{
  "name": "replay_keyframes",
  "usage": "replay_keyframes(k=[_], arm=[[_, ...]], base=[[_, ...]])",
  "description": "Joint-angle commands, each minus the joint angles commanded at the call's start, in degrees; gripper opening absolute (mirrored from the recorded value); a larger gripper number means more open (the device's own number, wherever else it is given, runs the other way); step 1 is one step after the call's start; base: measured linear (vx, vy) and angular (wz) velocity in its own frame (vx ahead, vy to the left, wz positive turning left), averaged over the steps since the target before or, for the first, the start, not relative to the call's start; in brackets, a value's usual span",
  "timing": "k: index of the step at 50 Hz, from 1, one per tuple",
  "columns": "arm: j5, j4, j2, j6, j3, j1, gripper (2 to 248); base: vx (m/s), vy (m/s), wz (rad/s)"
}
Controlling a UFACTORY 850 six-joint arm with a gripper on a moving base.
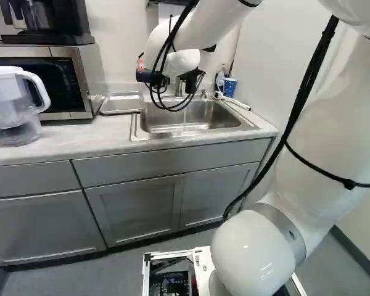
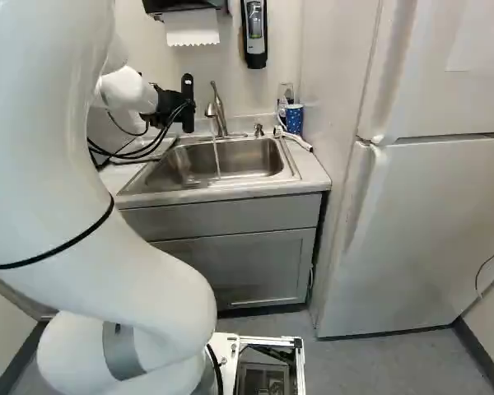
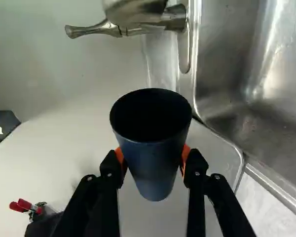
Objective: Rinse the cup and place it in the tray
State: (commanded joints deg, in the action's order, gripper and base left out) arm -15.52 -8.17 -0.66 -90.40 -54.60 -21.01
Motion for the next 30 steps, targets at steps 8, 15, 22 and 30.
replay_keyframes(k=[8,15,22,30], arm=[[0.0,0.0,0.0,4.77,0.0,0.0,123],[0.0,0.0,0.0,8.99,0.0,0.0,123],[0.0,0.0,0.0,13.2,0.0,0.0,123],[0.0,0.0,0.0,18.04,0.0,0.0,123]], base=[[0.0,0.0,0.0],[0.0,0.0,0.0],[0.0,0.0,0.0],[0.0,0.0,0.0]])
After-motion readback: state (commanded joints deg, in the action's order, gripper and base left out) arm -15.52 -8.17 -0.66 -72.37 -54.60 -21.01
